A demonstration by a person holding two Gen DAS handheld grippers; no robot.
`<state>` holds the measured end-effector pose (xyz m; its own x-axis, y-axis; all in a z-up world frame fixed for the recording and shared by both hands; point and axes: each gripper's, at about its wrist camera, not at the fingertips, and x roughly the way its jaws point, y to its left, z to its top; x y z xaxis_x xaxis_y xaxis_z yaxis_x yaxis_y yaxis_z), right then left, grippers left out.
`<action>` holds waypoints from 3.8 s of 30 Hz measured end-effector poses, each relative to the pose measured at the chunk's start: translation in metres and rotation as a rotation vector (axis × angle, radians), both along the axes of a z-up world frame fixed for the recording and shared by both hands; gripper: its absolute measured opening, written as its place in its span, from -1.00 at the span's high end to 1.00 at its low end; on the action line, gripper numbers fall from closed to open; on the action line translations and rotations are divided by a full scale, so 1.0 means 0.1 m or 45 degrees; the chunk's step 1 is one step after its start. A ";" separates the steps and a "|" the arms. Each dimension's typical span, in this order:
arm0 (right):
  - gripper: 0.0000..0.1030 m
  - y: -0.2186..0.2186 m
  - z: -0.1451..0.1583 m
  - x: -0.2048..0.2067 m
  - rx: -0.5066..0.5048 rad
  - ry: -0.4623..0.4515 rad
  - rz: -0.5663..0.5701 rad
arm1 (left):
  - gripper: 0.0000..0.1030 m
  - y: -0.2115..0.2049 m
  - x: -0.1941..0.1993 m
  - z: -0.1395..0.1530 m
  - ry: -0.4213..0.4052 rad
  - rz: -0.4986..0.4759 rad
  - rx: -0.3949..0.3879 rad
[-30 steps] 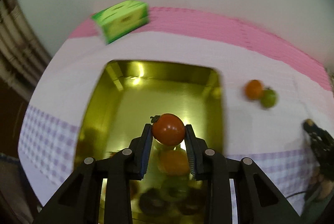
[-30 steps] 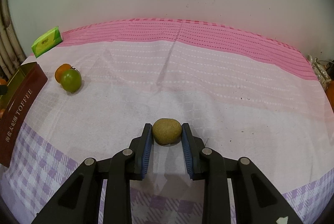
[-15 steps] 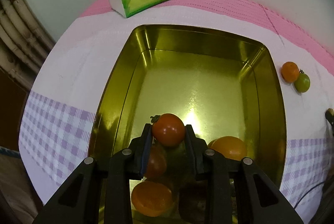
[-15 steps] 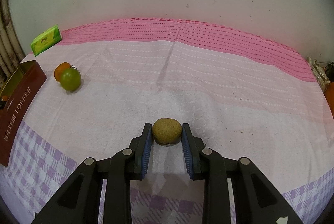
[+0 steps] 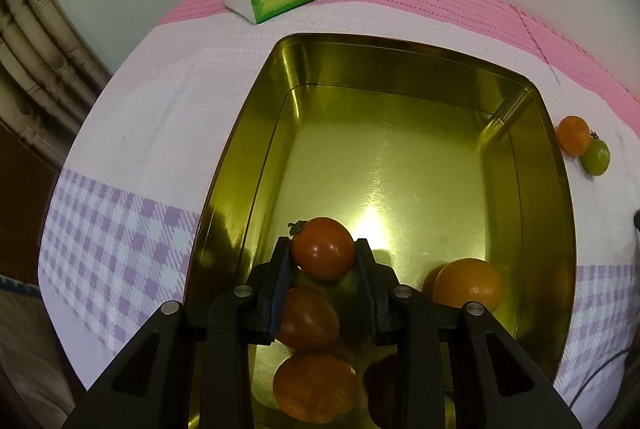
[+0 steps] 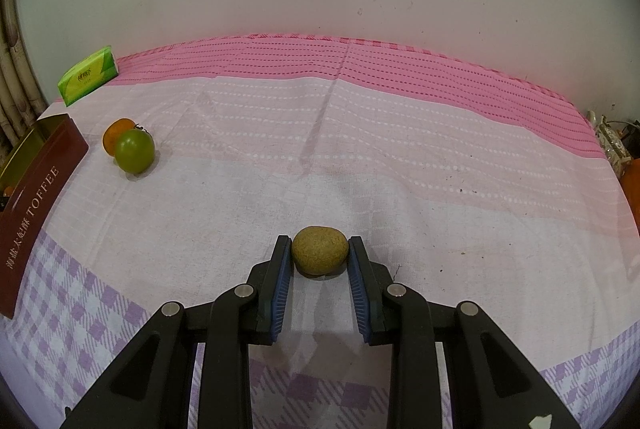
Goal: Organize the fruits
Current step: 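Grasp a red tomato with the left gripper, carry it into the tray and open, then carry the kiwi into the tin tray and open the right gripper, then grasp the green tomato with the right gripper while the left gripper grasps the mandarin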
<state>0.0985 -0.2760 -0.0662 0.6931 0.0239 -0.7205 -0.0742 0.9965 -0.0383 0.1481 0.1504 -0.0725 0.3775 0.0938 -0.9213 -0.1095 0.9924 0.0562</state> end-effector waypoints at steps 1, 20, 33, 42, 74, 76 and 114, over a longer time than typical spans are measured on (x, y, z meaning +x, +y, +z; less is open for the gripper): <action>0.49 0.00 0.00 0.00 0.000 0.000 0.000 | 0.37 0.00 0.00 0.00 0.000 0.001 -0.002; 0.50 0.03 0.01 -0.01 -0.014 -0.001 -0.005 | -0.03 0.01 -0.15 0.17 -0.032 0.014 -0.101; 0.51 0.41 0.20 -0.16 0.026 -0.029 0.043 | -0.38 0.13 -0.84 0.71 -0.237 -0.014 -0.029; 0.51 1.72 0.69 -0.42 0.132 -0.083 0.435 | -0.39 0.56 -1.27 0.66 -0.200 0.194 -0.045; 0.45 3.09 0.31 -0.52 0.055 0.073 0.725 | -0.39 0.66 -1.23 0.60 -0.172 0.264 -0.072; 0.36 3.09 0.31 -0.52 0.056 0.072 0.724 | -0.39 0.65 -1.23 0.60 -0.169 0.255 -0.069; 0.07 1.67 0.15 0.34 -0.053 0.009 0.298 | -0.39 0.39 -1.00 0.59 -0.168 0.192 -0.041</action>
